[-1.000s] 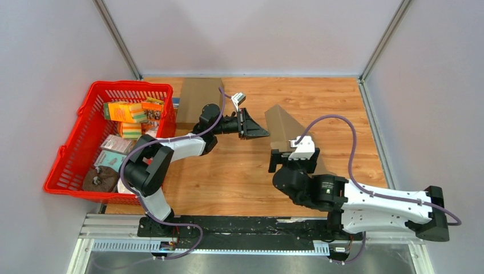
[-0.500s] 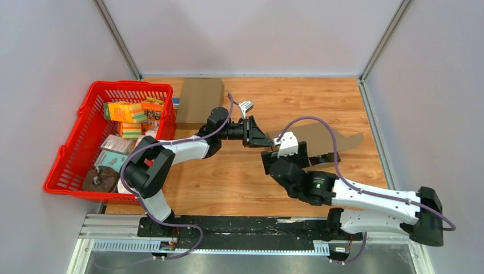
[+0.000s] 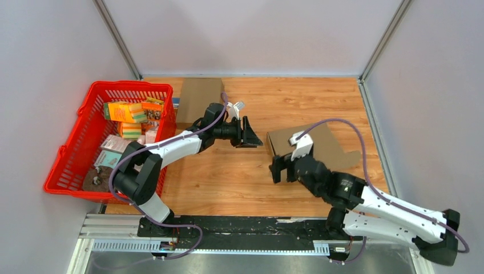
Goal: Fold the paper box
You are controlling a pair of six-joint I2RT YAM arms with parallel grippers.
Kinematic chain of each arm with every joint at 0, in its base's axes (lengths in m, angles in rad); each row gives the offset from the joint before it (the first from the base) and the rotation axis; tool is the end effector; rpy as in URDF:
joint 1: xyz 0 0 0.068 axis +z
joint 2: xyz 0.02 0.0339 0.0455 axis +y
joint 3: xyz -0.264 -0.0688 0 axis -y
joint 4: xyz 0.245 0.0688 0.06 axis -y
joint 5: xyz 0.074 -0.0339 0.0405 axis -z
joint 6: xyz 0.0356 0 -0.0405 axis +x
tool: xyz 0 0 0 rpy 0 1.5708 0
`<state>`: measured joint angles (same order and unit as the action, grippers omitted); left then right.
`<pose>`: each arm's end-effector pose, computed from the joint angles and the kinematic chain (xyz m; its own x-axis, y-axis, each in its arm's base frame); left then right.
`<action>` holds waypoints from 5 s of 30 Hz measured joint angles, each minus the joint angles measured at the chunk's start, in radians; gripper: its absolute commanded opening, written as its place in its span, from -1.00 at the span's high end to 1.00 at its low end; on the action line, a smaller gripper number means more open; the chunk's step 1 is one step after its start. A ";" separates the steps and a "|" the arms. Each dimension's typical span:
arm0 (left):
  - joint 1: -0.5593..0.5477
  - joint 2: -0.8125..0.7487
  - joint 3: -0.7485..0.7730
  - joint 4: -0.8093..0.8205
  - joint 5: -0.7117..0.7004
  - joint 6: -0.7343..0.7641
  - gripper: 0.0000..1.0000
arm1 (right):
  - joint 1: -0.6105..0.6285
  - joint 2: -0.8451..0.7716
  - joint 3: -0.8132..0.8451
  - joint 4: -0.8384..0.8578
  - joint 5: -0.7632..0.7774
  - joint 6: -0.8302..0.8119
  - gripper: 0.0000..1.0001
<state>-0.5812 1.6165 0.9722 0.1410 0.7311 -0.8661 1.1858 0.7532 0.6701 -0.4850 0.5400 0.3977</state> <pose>0.2812 -0.2131 0.2296 -0.9449 -0.0578 -0.3221 0.2743 0.3968 -0.8760 0.0788 0.1457 0.2773 -0.4311 -0.1794 -0.8843 -0.5046 0.8604 0.0714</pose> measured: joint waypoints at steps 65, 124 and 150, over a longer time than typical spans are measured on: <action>0.162 0.340 0.384 -0.261 -0.172 0.171 -0.47 | -1.265 0.705 0.026 0.326 -1.099 0.151 -0.01; 0.158 0.420 0.177 0.314 0.258 -0.246 -0.02 | -1.523 0.903 -0.100 0.765 -1.484 0.303 0.16; 0.206 0.113 0.010 0.040 0.206 -0.551 0.91 | -0.243 0.419 0.392 -0.013 -0.311 -0.451 -1.00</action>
<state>-0.3756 1.7298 0.9821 0.1810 0.9375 -1.4170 0.9424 1.1725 1.0618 -0.4980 0.2291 -0.0532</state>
